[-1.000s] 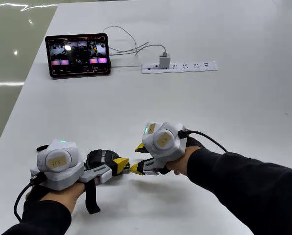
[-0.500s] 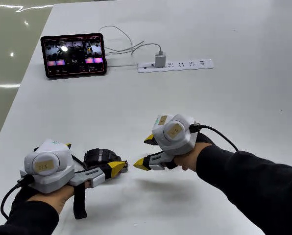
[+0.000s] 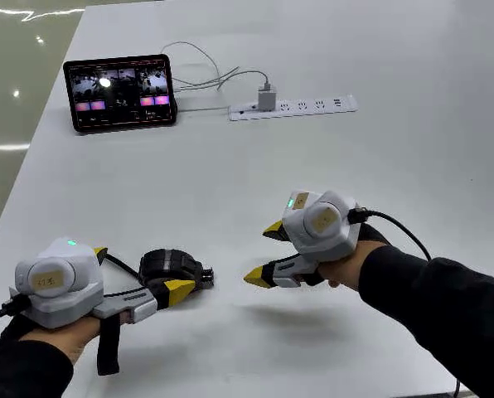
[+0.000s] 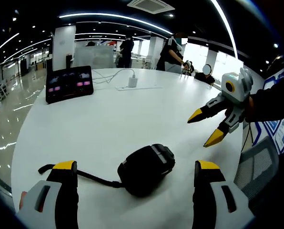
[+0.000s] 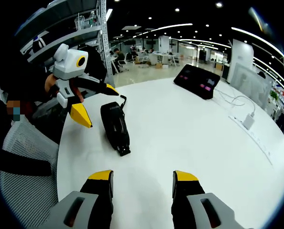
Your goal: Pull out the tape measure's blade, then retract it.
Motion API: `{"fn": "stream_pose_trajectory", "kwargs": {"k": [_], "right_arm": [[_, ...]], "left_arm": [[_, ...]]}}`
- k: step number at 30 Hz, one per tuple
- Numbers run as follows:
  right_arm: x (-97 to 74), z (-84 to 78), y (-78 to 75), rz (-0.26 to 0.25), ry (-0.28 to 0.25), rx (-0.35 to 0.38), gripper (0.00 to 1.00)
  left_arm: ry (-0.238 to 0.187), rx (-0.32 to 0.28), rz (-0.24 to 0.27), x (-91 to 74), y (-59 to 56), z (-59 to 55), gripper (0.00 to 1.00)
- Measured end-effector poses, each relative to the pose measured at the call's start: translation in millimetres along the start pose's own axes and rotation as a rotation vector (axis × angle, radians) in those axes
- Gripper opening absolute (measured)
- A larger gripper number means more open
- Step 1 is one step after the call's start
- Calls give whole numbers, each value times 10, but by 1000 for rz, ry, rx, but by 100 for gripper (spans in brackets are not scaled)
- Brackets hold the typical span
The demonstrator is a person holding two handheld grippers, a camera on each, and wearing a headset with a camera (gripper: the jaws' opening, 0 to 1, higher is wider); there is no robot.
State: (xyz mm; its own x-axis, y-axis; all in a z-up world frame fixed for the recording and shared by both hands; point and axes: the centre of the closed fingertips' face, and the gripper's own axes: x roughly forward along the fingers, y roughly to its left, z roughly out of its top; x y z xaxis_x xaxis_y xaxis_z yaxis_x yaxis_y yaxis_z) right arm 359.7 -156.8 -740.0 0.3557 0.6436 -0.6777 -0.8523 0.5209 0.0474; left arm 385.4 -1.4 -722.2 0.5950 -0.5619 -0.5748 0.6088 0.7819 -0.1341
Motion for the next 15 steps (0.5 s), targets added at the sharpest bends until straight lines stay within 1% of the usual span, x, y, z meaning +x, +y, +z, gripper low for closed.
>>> {"fn": "stream_pose_trajectory", "kwargs": {"k": [1, 2, 4, 8, 9, 10, 12, 15], "right_arm": [[-23, -20, -11, -3, 0, 2, 46], [-58, -48, -28, -9, 0, 10, 47], [-108, -89, -52, -16, 0, 18, 47], [-229, -199, -91, -30, 5, 33, 49], [-257, -222, -103, -35, 5, 35, 50], [-291, -257, -123, -40, 6, 43, 50], [-354, -304, -142, -47, 11, 52, 51], [-443, -332, -159, -57, 9, 66, 53]], "left_arm": [[7, 2, 1, -3, 9, -9, 99], [38, 0, 9, -14, 39, -59, 99], [31, -3, 8, -28, 67, -53, 99], [37, 4, 11, -65, 119, -68, 99], [37, 6, 4, -71, 119, -73, 99], [36, 6, -20, -80, 91, -78, 99], [47, 21, -25, -90, 86, -97, 99], [54, 43, -28, -106, 90, -114, 99]]}}
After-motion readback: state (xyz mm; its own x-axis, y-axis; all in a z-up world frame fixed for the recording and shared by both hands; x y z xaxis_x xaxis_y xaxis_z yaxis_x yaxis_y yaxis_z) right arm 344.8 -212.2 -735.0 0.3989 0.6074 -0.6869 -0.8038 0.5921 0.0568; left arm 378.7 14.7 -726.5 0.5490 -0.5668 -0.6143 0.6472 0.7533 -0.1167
